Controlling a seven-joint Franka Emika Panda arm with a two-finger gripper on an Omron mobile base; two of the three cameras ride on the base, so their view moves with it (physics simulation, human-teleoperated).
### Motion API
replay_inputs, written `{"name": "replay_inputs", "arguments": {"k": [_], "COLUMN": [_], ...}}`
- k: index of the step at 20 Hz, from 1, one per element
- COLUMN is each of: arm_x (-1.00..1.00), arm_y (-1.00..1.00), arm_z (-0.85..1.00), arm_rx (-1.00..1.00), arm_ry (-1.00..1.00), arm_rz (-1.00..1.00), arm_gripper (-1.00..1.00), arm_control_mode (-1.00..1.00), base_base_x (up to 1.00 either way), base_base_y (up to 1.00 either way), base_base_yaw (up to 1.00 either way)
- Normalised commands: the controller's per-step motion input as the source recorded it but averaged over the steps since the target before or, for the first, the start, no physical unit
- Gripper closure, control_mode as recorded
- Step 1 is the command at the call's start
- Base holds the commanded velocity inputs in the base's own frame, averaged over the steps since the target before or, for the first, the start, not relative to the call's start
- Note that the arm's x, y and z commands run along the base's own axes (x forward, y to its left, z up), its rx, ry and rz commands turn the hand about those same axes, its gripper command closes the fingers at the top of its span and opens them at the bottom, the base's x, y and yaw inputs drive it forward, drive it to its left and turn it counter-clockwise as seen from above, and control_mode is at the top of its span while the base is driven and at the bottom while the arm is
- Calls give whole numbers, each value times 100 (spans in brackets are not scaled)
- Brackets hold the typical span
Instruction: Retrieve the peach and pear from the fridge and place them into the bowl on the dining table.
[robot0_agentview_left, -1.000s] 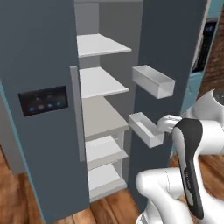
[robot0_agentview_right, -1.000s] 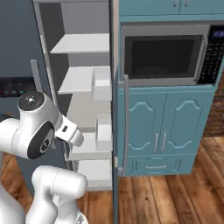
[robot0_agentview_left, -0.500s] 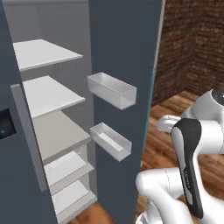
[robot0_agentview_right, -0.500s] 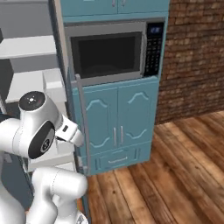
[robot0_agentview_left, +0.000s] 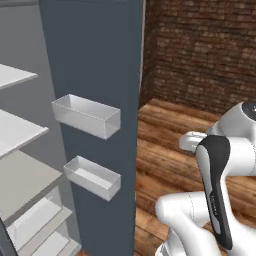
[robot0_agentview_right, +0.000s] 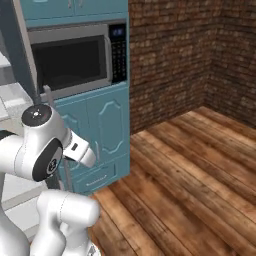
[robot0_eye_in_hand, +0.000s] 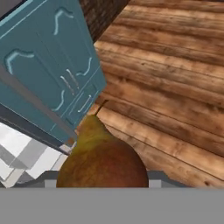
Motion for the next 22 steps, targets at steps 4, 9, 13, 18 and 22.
{"name": "replay_inputs", "arguments": {"k": [4,9,13,18,22], "arm_x": [0,0,0,0,0], "arm_y": [0,0,0,0,0], "arm_z": [0,0,0,0,0], "arm_rx": [0,0,0,0,0], "arm_ry": [0,0,0,0,0], "arm_rz": [0,0,0,0,0], "arm_gripper": [100,100,100,100,100], "arm_control_mode": [100,100,100,100,100], "base_base_x": [-29,-27,-2,3,41], "base_base_y": [0,-4,-12,-21,-29], "base_base_yaw": [-49,-47,-47,-43,-41]}}
